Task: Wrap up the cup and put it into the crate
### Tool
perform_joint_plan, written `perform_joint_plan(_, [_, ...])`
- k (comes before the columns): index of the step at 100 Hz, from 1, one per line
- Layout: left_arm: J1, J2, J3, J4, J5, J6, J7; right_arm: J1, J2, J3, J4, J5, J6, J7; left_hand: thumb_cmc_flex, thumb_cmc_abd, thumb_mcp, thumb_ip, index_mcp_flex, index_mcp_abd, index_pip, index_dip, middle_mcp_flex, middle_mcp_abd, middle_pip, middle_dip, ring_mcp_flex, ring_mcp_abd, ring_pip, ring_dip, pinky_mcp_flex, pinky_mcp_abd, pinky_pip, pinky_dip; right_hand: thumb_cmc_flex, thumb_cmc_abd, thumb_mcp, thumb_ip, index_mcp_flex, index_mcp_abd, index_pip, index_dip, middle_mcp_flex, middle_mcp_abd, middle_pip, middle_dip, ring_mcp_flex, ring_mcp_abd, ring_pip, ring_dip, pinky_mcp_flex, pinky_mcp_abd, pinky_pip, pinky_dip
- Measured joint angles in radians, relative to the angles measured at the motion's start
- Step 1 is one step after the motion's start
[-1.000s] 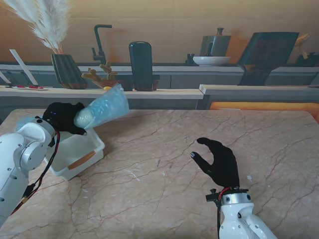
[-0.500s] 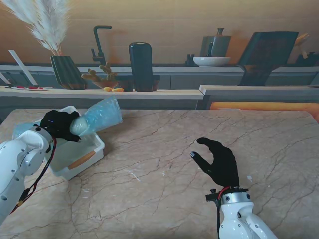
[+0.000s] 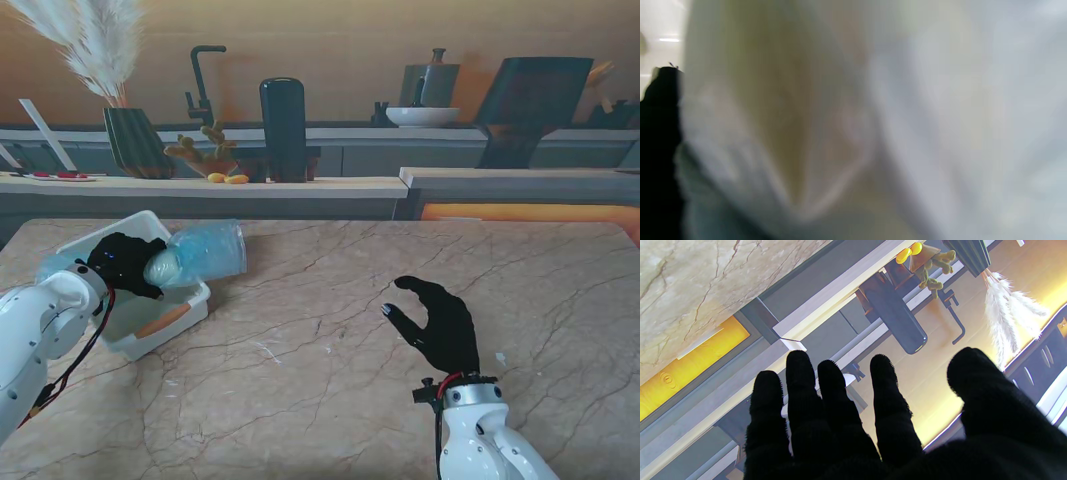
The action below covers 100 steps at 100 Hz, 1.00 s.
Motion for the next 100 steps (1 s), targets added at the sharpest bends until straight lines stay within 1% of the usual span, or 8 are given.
perform_joint_plan(29, [-0.027,0.012,0.075,0.043,-0.021,0.005,-0.048,0.007,0.002,-0.001,0.002,0.005,0.000,0.019,0.057,-0.021,0.000,-0.021,0.002,0.000,0.000,-0.069,-0.054,-0.025,-0.008,-0.156,-0.058,-0.049,-0.114,-0.076,-0.148,0.022,-0.102,-0.099,0.000,0.016,-0.001,0.000,0.000,0.000,0.000,0.000,0.000,0.000,0.000,0.000,0.000,0.000,0.000,0.000,0.000,0.000,0.000,0.000])
perform_joint_plan(35, [-0.035,0.012,0.091,0.053,-0.021,0.006,-0.053,0.007,0.002,-0.001,0.002,0.007,0.001,0.019,0.080,-0.043,0.000,-0.022,0.008,0.000,-0.001,-0.083,-0.080,-0.036,0.018,-0.196,-0.092,-0.064,-0.111,-0.142,-0.184,0.035,-0.110,-0.099,0.000,0.016,-0.001,0.000,0.000,0.000,0.000,-0.003,0.000,0.000,0.000,0.000,0.000,0.000,0.000,0.000,0.000,0.000,0.000,0.000])
perform_joint_plan(41, [-0.042,0.013,0.105,0.062,-0.018,0.006,-0.056,0.007,0.002,-0.001,0.002,0.008,0.003,0.019,0.122,-0.065,0.000,-0.044,0.010,0.000,-0.001,-0.098,-0.110,-0.039,0.039,-0.251,-0.120,-0.074,-0.115,-0.214,-0.209,0.040,-0.120,-0.099,0.000,0.016,-0.001,0.000,0.000,0.000,0.000,-0.004,0.000,0.000,0.000,0.000,0.000,0.000,0.000,0.000,0.000,0.000,0.000,0.000])
perform_joint_plan(53, [-0.049,0.013,0.122,0.086,-0.026,0.006,-0.055,0.007,0.002,-0.001,0.002,0.011,0.006,0.021,0.179,-0.098,0.000,-0.064,0.010,-0.007,-0.004,-0.128,-0.151,-0.043,0.058,-0.383,-0.154,-0.080,-0.142,-0.272,-0.246,0.045,-0.152,-0.102,0.000,0.016,-0.001,0.000,0.000,0.000,0.000,-0.004,0.000,0.000,0.000,0.000,0.000,0.001,0.000,0.000,0.000,0.000,0.000,0.000])
perform_joint_plan(60, [-0.047,0.012,0.124,0.097,-0.040,0.011,-0.051,0.008,0.002,-0.001,0.002,0.012,0.006,0.024,0.179,-0.099,0.000,-0.072,0.010,-0.018,-0.004,-0.140,-0.169,-0.050,0.058,-0.428,-0.180,-0.085,-0.172,-0.299,-0.279,0.047,-0.199,-0.136,0.000,0.016,-0.001,0.000,0.000,0.000,0.000,-0.004,0.000,0.000,0.000,0.000,0.000,0.001,0.000,0.000,0.000,0.000,-0.001,0.000])
perform_joint_plan(69, [-0.041,0.011,0.120,0.098,-0.042,0.024,-0.050,0.009,0.002,-0.001,0.001,0.013,0.006,0.027,0.077,-0.090,0.085,-0.073,0.010,-0.106,-0.056,-0.137,-0.236,-0.053,0.021,-0.475,-0.245,-0.086,-0.210,-0.332,-0.329,0.048,-0.258,-0.196,0.000,0.016,-0.001,0.000,0.000,0.000,0.000,-0.004,0.000,0.000,0.000,0.000,0.000,0.001,0.000,0.000,0.000,0.000,-0.001,0.000])
perform_joint_plan(89, [-0.004,0.013,0.079,0.009,0.065,0.030,-0.188,0.010,0.002,-0.001,0.002,0.014,0.006,0.027,-0.007,0.006,0.129,-0.074,-0.012,-0.134,-0.200,-0.133,-0.343,-0.055,-0.045,-0.532,-0.356,-0.084,-0.280,-0.391,-0.412,0.050,-0.361,-0.261,0.000,0.016,-0.001,0.000,0.000,0.000,0.000,-0.004,0.000,0.000,0.000,0.000,0.000,0.001,0.000,0.000,0.000,0.000,-0.002,0.000])
perform_joint_plan(100, [0.004,0.014,0.063,-0.027,0.044,0.029,-0.263,0.012,0.002,-0.001,0.003,0.017,0.005,0.031,-0.009,0.037,0.115,-0.065,-0.012,-0.141,-0.246,-0.136,-0.382,-0.055,-0.070,-0.548,-0.394,-0.077,-0.318,-0.411,-0.442,0.050,-0.412,-0.292,0.000,0.016,-0.001,0.000,0.000,0.000,0.000,-0.004,0.000,0.000,0.000,0.000,0.000,0.001,0.000,0.000,0.000,0.000,-0.002,0.001])
